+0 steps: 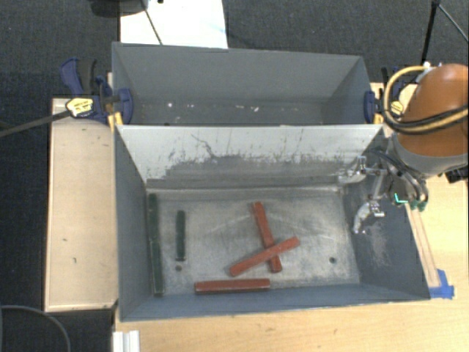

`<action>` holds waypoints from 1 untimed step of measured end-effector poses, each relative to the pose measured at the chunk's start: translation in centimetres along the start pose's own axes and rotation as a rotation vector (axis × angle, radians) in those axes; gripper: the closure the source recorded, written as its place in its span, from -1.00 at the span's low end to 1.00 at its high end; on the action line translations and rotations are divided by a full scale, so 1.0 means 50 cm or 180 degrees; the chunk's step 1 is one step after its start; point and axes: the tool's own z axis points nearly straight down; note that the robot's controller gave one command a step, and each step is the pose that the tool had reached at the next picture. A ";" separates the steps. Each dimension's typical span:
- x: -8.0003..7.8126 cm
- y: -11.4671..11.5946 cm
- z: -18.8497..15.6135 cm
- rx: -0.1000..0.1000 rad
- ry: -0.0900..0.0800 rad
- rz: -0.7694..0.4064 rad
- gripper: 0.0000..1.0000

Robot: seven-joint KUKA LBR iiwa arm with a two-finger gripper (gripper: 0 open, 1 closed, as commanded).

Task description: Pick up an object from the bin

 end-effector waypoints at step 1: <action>-0.003 0.001 -0.009 0.0004 -0.0024 -0.0009 -1.00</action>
Offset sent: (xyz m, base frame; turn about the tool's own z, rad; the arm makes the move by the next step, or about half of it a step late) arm -0.0168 0.0615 -0.1099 -0.0225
